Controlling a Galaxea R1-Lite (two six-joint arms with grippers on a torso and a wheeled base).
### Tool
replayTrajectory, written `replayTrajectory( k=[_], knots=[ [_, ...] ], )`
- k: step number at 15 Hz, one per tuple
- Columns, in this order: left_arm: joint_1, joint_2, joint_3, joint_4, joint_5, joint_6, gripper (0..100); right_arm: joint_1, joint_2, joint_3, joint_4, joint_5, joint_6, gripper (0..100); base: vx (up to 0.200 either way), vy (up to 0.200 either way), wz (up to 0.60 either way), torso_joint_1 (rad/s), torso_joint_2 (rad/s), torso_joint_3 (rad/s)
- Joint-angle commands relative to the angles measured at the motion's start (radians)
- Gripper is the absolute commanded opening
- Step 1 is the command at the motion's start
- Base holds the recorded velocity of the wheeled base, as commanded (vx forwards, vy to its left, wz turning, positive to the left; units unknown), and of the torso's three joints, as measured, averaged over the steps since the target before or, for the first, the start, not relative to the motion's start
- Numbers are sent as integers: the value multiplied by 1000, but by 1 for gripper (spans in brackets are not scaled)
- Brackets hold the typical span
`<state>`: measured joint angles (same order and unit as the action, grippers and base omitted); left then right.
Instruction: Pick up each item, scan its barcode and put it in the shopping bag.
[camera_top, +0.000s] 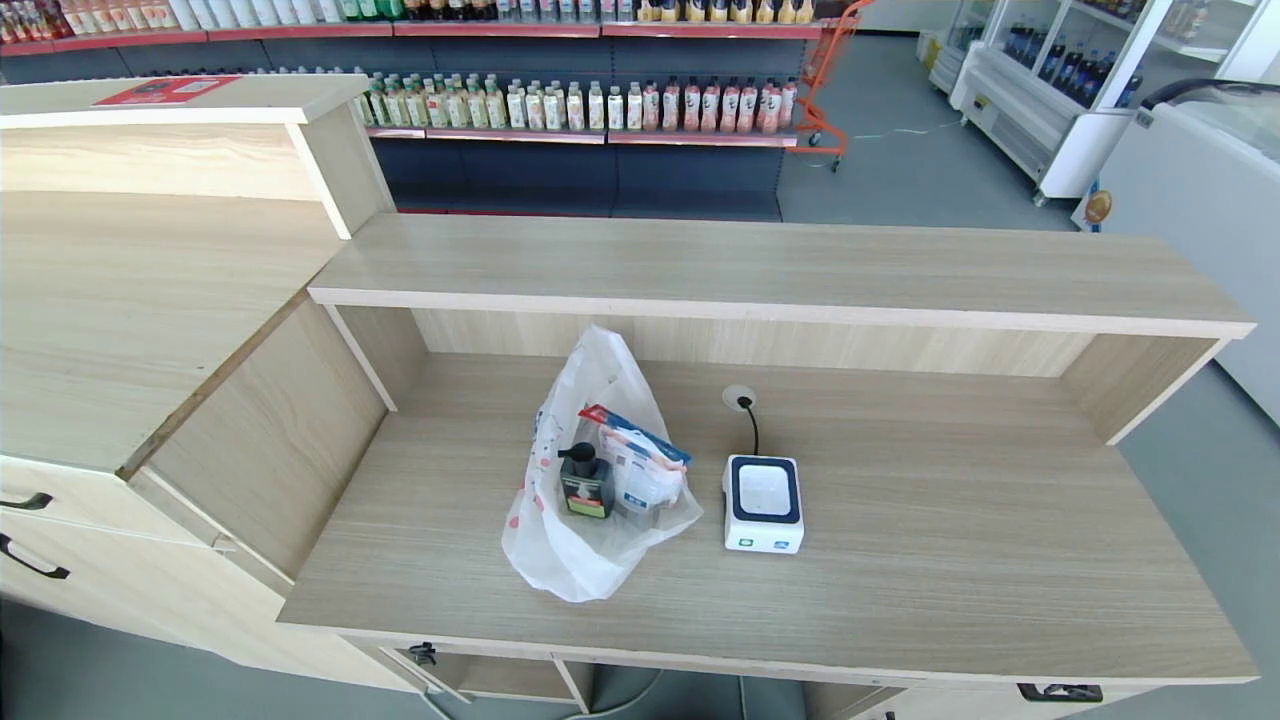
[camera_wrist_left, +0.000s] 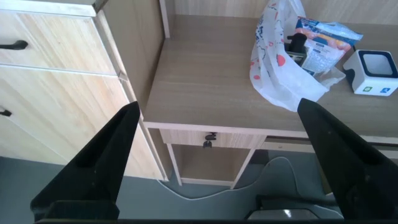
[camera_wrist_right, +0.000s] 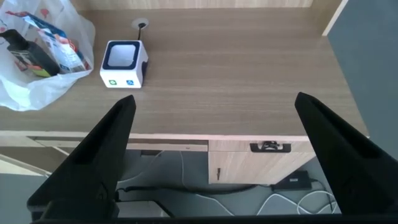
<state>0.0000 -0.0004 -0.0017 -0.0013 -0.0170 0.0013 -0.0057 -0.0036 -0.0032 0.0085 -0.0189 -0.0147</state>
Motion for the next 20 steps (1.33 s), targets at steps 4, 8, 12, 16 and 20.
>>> replayTrajectory(
  k=[4, 8, 12, 16, 20],
  knots=[
    [0, 0, 0, 0, 0, -4, 100, 0, 5, 0, 1, -1, 5, 100, 0, -50, 0, 1, -1, -2],
    [0, 0, 0, 0, 0, -3, 100, 0, 5, 0, 1, 1, 4, 100, 0, 0, 0, 0, 0, 0],
    [0, 0, 0, 0, -1, -1, 100, 0, 5, 0, 1, -1, 1, 100, 200, 0, 0, 2, 4, -2],
    [0, 3, 0, 0, -1, -1, 100, 0, 5, 0, 1, -1, 1, 100, 200, 0, 0, 1, -2, 4],
    [0, 0, 0, 0, 0, -4, 100, 0, 5, 0, 1, 1, 5, 100, 50, 0, 0, 3, 1, 1]
  ],
)
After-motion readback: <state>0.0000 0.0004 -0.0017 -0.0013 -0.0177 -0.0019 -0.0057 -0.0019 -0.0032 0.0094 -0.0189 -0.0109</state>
